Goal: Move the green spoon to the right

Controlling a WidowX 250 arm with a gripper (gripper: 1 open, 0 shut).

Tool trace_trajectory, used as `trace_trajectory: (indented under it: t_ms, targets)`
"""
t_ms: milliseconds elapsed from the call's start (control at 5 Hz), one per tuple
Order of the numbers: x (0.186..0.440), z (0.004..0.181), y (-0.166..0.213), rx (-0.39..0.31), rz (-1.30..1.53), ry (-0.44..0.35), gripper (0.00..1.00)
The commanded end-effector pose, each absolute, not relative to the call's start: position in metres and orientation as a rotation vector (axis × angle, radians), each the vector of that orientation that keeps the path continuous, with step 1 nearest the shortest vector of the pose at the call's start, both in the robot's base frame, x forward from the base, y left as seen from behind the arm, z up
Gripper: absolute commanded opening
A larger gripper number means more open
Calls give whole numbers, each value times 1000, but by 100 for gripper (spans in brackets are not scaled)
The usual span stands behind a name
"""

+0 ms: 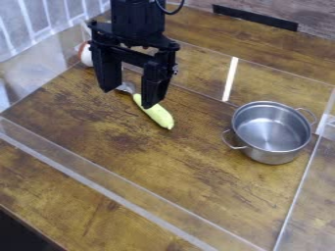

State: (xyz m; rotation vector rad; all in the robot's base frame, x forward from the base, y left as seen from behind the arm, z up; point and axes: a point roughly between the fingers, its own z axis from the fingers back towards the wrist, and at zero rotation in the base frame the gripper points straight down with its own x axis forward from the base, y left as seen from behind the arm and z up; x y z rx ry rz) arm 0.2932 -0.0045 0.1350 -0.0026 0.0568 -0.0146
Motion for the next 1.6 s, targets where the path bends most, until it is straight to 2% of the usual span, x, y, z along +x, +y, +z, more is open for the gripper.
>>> trace_trajectory:
  t_ms: [0,200,600,1000,1400]
  targets:
    - [302,128,1,-16,95,60,100]
    - [316,116,8,-39,213,50,100]
    - [332,109,31,-75,580,20,100]
    - [338,73,39,-89,814,20,100]
    - [343,71,39,-92,981,24,100]
